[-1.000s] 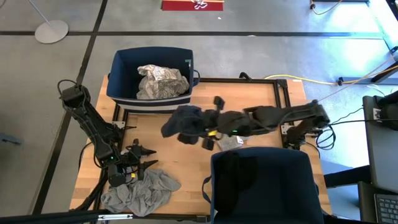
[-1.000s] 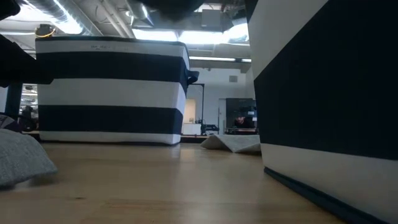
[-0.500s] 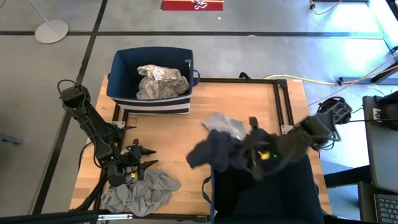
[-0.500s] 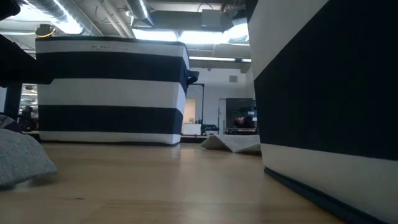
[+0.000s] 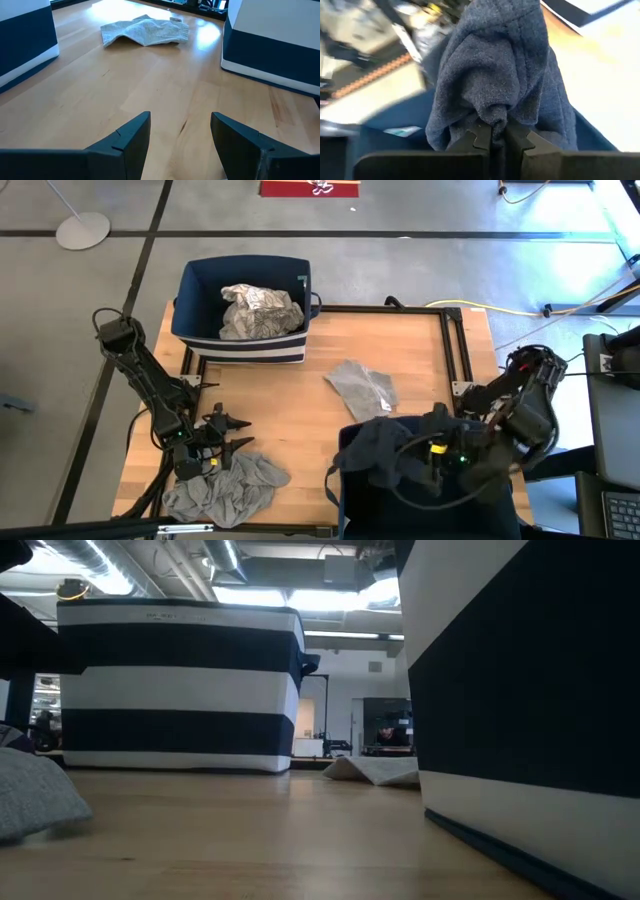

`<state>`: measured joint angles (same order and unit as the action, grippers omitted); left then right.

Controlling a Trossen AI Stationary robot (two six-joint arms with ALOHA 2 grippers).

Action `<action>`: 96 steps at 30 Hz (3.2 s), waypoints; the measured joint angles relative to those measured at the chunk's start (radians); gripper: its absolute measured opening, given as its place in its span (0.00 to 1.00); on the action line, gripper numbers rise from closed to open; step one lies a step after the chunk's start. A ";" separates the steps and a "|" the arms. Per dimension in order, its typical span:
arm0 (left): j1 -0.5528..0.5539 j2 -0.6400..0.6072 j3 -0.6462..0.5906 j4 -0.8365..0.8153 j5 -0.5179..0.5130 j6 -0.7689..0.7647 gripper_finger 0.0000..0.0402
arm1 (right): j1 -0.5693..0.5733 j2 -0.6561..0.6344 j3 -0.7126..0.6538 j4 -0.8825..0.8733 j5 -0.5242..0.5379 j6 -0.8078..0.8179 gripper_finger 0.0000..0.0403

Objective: Sort clothes
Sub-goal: Put the dark gray shorts into the bottom blue laundry organizer, then put the gray boxer into the bottom blue laundry organizer

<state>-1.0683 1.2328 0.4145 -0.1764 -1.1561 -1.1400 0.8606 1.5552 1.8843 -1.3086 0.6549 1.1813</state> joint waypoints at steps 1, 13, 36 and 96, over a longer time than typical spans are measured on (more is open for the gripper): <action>0.000 0.000 0.000 0.000 0.000 0.000 0.49 | 0.005 0.014 0.000 -0.038 0.000 0.042 0.05; 0.000 0.000 0.000 0.000 -0.001 0.003 0.49 | 0.003 0.215 0.000 -0.156 -0.132 0.164 0.05; 0.000 0.000 0.000 0.000 -0.025 -0.004 0.49 | -0.070 0.325 -0.002 -0.264 -0.521 0.328 0.46; 0.000 0.000 0.000 0.000 -0.024 0.008 0.49 | -0.865 0.545 -0.115 0.175 -0.391 -0.586 0.57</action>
<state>-1.0681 1.2331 0.4149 -0.1768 -1.1805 -1.1324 -0.0041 2.0998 1.7688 -1.1339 0.2634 0.5957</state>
